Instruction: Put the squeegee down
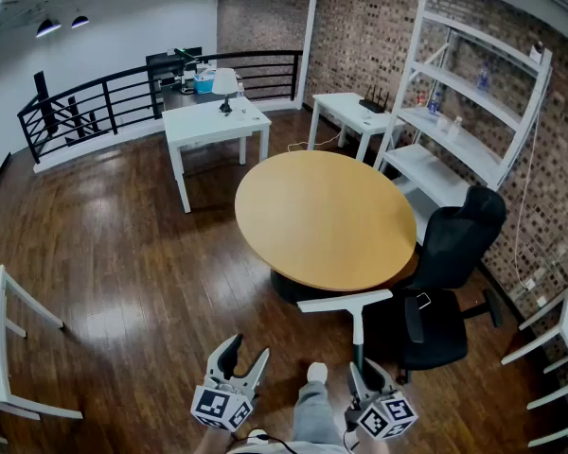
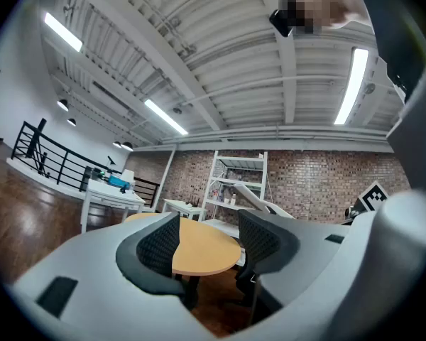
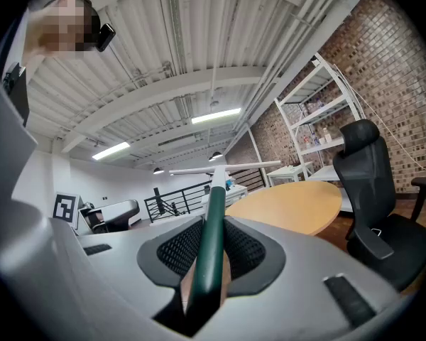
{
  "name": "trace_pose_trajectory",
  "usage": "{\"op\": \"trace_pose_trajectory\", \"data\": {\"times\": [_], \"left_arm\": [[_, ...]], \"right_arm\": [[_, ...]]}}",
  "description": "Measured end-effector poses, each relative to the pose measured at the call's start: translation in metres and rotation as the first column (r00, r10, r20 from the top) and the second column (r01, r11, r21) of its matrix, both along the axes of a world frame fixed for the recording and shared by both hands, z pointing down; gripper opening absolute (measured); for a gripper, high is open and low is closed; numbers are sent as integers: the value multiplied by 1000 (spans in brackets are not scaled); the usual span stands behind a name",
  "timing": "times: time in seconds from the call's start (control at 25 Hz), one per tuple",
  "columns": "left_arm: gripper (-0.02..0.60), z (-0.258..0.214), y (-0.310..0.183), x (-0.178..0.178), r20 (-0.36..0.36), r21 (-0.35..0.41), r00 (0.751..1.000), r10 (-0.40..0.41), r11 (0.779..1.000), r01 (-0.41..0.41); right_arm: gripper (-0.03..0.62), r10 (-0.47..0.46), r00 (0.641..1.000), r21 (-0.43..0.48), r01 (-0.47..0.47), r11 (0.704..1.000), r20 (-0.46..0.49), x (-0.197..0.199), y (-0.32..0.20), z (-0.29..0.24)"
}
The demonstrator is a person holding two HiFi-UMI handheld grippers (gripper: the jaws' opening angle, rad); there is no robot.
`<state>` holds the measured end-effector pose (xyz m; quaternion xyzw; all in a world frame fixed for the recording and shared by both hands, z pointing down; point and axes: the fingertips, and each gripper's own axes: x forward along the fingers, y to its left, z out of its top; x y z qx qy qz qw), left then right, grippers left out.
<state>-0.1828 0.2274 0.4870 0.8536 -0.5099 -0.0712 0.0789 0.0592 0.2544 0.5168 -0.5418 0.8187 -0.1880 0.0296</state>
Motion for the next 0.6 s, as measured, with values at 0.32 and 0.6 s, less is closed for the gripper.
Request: {"op": "trace_pose_trajectory", "data": {"times": [0.32,0.6], "left_arm": [[239,-3,-167,91,71,56,997,2,998,-6],[239,-23,-313,170,77,52,997,-15,999,11]], "right_arm": [[114,-9,999,-21,10,1000,35,89,-174,39],[114,-96,995,-64,98,993,39,129,-318,55]]}}
